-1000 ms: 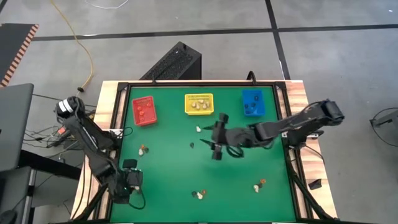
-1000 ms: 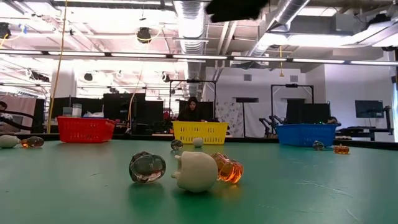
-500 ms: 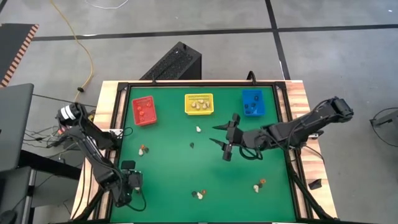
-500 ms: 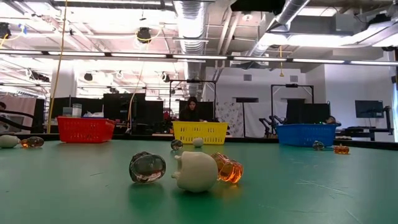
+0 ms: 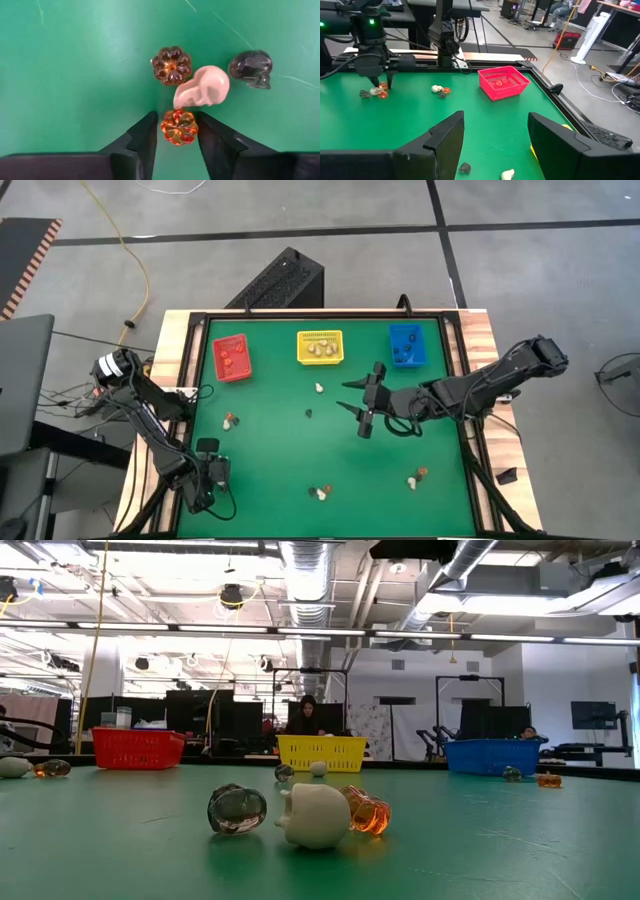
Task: Sort Halloween decoration
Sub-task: Put the orange flower toy into the red bin
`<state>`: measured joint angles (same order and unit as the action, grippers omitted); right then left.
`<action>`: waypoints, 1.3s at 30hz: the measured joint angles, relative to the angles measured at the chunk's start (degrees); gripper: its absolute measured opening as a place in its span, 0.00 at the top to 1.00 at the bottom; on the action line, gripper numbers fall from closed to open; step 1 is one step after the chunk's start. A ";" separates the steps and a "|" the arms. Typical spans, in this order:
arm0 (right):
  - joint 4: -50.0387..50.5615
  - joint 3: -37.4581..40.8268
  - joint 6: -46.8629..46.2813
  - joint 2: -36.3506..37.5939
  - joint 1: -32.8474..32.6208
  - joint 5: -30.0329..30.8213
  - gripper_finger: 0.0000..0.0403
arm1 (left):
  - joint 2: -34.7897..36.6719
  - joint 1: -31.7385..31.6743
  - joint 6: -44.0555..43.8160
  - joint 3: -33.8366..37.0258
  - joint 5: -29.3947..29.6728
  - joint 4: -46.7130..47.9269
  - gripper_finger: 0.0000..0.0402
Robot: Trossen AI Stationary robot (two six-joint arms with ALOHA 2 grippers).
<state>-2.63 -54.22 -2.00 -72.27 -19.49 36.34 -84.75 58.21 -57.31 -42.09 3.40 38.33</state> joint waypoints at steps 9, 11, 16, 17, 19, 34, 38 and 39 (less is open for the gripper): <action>-0.02 0.00 0.00 -0.04 -0.02 -0.04 0.38 | 1.55 -0.64 1.79 -0.13 -0.12 4.53 0.91; -0.02 0.00 -0.06 -0.02 -0.08 -0.04 0.38 | 3.52 -1.55 1.72 -0.60 0.61 8.64 0.93; -0.32 0.00 -0.11 -0.02 -0.02 -0.07 0.38 | 9.44 -5.27 2.09 -2.53 12.06 19.24 0.91; -0.52 0.00 -0.11 -0.02 -0.02 -0.09 0.38 | 10.86 -6.52 3.25 -2.49 16.75 19.99 0.91; -1.04 0.00 -0.09 -0.03 -0.01 -0.13 0.38 | 13.19 -10.06 6.06 -2.56 27.56 19.24 0.91; -0.06 0.00 -0.53 -0.02 -1.48 -0.54 0.38 | 23.44 -69.31 46.99 3.59 25.97 4.94 0.92; 0.92 -0.02 -0.46 -0.03 -1.96 -0.55 0.38 | 22.80 -81.48 52.54 3.72 19.26 0.01 0.90; 1.40 -0.02 -0.46 -0.03 -1.96 -0.55 0.38 | 22.76 -83.82 53.31 3.72 17.91 -0.59 0.89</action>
<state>-1.24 -54.24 -2.46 -72.30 -21.45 35.79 -61.99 -25.61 -4.00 -38.37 21.31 37.74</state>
